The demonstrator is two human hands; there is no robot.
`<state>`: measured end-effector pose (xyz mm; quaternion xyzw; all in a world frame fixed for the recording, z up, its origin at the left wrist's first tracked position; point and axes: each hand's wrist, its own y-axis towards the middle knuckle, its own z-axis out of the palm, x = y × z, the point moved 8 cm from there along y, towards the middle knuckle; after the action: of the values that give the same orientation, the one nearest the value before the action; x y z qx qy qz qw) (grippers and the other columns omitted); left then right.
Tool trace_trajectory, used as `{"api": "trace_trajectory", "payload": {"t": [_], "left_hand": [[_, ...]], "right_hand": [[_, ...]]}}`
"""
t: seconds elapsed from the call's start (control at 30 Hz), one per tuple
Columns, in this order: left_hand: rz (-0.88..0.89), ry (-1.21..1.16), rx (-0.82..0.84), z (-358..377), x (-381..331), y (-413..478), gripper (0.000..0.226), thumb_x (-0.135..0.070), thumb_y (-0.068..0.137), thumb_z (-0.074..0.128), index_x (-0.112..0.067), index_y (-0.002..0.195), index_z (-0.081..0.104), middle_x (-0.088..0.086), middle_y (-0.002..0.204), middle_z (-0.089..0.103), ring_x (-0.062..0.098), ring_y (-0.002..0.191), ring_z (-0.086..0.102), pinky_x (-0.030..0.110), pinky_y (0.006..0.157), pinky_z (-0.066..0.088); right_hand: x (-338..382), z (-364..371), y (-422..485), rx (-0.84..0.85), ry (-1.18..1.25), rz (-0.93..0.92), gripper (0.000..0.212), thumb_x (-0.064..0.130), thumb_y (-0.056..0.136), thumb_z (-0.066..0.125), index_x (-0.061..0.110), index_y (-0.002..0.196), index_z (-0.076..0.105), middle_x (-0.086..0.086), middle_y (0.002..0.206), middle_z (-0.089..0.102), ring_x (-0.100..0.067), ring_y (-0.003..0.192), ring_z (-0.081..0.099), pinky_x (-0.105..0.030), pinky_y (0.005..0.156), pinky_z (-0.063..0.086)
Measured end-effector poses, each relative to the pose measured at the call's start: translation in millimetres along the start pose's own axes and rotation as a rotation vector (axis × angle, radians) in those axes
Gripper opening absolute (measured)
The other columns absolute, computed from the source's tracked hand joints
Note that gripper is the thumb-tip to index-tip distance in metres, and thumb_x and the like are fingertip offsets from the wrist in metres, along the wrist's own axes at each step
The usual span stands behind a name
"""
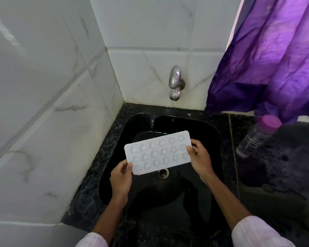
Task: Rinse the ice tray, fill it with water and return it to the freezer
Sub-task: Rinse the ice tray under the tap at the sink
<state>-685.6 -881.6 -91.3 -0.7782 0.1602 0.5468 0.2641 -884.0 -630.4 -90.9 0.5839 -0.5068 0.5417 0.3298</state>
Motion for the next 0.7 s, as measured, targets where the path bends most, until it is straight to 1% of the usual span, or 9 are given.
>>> {"api": "trace_trajectory", "payload": {"t": [0.13, 0.27, 0.3, 0.37, 0.47, 0.5, 0.57, 0.63, 0.7], "left_hand": [[0.173, 0.158, 0.045, -3.3, -12.6, 14.6, 0.011, -0.020, 0.094, 0.068, -0.018, 0.102, 0.075, -0.010, 0.087, 0.075, 0.006, 0.079, 0.073, 0.043, 0.086, 0.060], [0.385, 0.300, 0.112, 1.4, -30.7, 25.2, 0.007, -0.015, 0.091, 0.070, -0.016, 0.096, 0.075, -0.011, 0.084, 0.073, 0.006, 0.082, 0.071, 0.036, 0.085, 0.059], [0.437, 0.300, 0.110, 1.2, -37.4, 24.2, 0.008, -0.012, 0.092, 0.070, -0.014, 0.098, 0.075, -0.011, 0.086, 0.073, 0.006, 0.083, 0.071, 0.029, 0.084, 0.057], [0.557, 0.269, 0.097, -0.4, -53.3, 17.9, 0.014, -0.005, 0.092, 0.068, -0.011, 0.103, 0.074, -0.008, 0.095, 0.074, 0.003, 0.091, 0.070, 0.015, 0.085, 0.053], [0.672, 0.248, 0.115, -1.6, -63.5, 19.3, 0.022, 0.005, 0.091, 0.066, -0.006, 0.108, 0.075, 0.000, 0.108, 0.075, 0.005, 0.100, 0.070, 0.018, 0.092, 0.054], [0.696, 0.272, 0.133, -0.5, -63.8, 23.5, 0.022, 0.006, 0.089, 0.068, -0.005, 0.106, 0.075, 0.002, 0.109, 0.075, 0.008, 0.100, 0.071, 0.021, 0.093, 0.054], [0.739, 0.338, 0.180, 2.2, -66.3, 30.8, 0.021, 0.006, 0.086, 0.072, -0.006, 0.102, 0.077, 0.003, 0.105, 0.077, 0.012, 0.096, 0.073, 0.024, 0.091, 0.055], [0.801, 0.373, 0.196, 1.2, -74.8, 34.2, 0.022, 0.006, 0.083, 0.074, -0.006, 0.100, 0.078, 0.004, 0.101, 0.077, 0.012, 0.091, 0.073, 0.018, 0.089, 0.054], [0.866, 0.353, 0.185, -2.7, -84.1, 34.0, 0.021, 0.008, 0.081, 0.075, -0.002, 0.099, 0.078, 0.006, 0.100, 0.077, 0.010, 0.091, 0.071, 0.008, 0.090, 0.050]], "right_hand": [[5.7, -14.8, -13.7, -0.153, -0.091, -0.132, 0.013, 0.017, 0.096, 0.065, 0.026, 0.105, 0.061, 0.008, 0.096, 0.074, -0.007, 0.092, 0.070, -0.023, 0.080, 0.053], [11.1, -22.9, -26.9, -0.257, -0.223, -0.169, 0.023, 0.003, 0.089, 0.070, 0.022, 0.083, 0.059, 0.016, 0.080, 0.069, 0.011, 0.082, 0.065, -0.003, 0.073, 0.043], [14.4, -24.7, -30.8, -0.286, -0.239, -0.186, 0.022, 0.002, 0.088, 0.070, 0.020, 0.082, 0.060, 0.015, 0.079, 0.069, 0.013, 0.080, 0.064, -0.001, 0.071, 0.041], [23.1, -31.3, -39.9, -0.377, -0.267, -0.280, 0.016, -0.001, 0.088, 0.069, 0.015, 0.089, 0.069, 0.009, 0.086, 0.071, 0.005, 0.084, 0.066, -0.003, 0.074, 0.043], [34.1, -35.0, -52.5, -0.465, -0.303, -0.435, 0.021, -0.013, 0.087, 0.063, 0.004, 0.095, 0.073, 0.000, 0.099, 0.073, 0.000, 0.093, 0.066, -0.014, 0.082, 0.050], [35.0, -33.2, -53.4, -0.446, -0.314, -0.448, 0.022, -0.017, 0.084, 0.061, 0.001, 0.091, 0.072, -0.003, 0.097, 0.073, 0.003, 0.092, 0.066, -0.014, 0.080, 0.050], [36.6, -29.5, -51.5, -0.376, -0.332, -0.439, 0.023, -0.022, 0.081, 0.058, -0.003, 0.082, 0.070, -0.006, 0.083, 0.070, 0.009, 0.079, 0.062, -0.012, 0.069, 0.046], [45.3, -30.8, -50.2, -0.393, -0.351, -0.462, 0.019, -0.020, 0.084, 0.060, -0.004, 0.082, 0.070, -0.005, 0.077, 0.068, 0.008, 0.073, 0.059, -0.010, 0.067, 0.043], [49.6, -34.2, -47.6, -0.438, -0.341, -0.515, 0.017, -0.019, 0.084, 0.063, -0.006, 0.091, 0.071, -0.006, 0.090, 0.071, 0.003, 0.085, 0.062, -0.007, 0.079, 0.044]]}}
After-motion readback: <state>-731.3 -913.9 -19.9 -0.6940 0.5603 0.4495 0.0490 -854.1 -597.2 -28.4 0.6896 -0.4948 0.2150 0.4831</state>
